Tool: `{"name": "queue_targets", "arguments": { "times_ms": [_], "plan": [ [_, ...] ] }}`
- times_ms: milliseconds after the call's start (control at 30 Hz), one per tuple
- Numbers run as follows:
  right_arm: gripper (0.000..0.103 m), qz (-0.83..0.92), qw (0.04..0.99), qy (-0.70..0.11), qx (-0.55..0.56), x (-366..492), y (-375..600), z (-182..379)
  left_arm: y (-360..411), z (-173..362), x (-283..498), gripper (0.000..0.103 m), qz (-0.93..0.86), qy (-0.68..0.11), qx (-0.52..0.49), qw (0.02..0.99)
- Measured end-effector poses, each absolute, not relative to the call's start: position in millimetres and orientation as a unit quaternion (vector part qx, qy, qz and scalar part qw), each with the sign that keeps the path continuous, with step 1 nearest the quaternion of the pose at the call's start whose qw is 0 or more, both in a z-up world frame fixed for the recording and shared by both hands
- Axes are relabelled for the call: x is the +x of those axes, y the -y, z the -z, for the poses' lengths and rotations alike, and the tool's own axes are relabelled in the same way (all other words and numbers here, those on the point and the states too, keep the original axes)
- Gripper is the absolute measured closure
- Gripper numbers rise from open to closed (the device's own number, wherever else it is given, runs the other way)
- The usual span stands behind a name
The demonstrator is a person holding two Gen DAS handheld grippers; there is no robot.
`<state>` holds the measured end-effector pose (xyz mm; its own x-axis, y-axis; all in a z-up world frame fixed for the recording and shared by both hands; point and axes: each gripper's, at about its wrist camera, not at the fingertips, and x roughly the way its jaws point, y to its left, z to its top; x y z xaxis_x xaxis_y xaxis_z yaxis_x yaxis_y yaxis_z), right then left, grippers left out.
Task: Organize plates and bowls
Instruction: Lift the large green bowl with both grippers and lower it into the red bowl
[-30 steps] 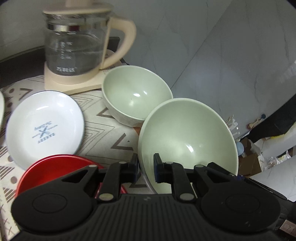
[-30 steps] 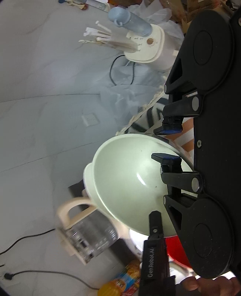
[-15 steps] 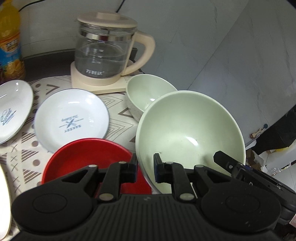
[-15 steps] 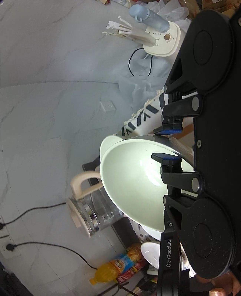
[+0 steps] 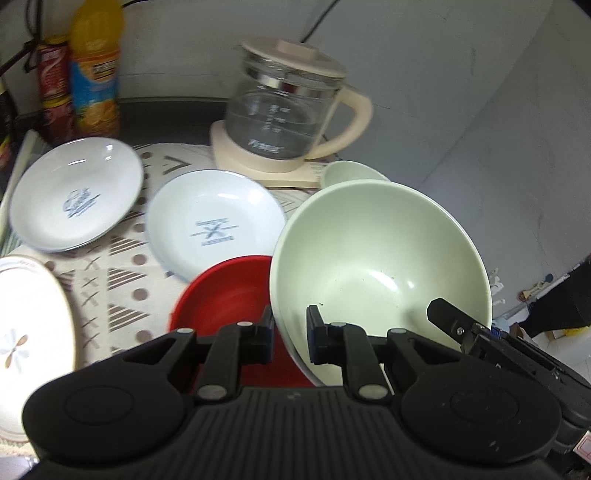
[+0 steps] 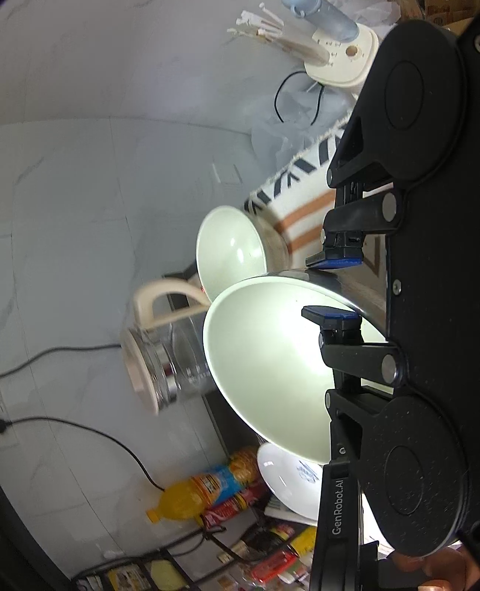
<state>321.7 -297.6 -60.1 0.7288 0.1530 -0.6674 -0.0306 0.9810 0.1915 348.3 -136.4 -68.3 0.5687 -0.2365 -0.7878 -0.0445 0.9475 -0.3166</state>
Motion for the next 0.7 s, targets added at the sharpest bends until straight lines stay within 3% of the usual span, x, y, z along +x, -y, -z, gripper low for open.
{"name": "queue_targets", "arguments": {
  "times_ms": [700],
  "plan": [
    [0.081, -0.105, 0.897, -0.424, 0.067, 322.5, 249.3, 80.6, 94.7, 96.8, 325.9, 0.088, -0.003, -0.506, -0.180, 0.844]
  ]
}}
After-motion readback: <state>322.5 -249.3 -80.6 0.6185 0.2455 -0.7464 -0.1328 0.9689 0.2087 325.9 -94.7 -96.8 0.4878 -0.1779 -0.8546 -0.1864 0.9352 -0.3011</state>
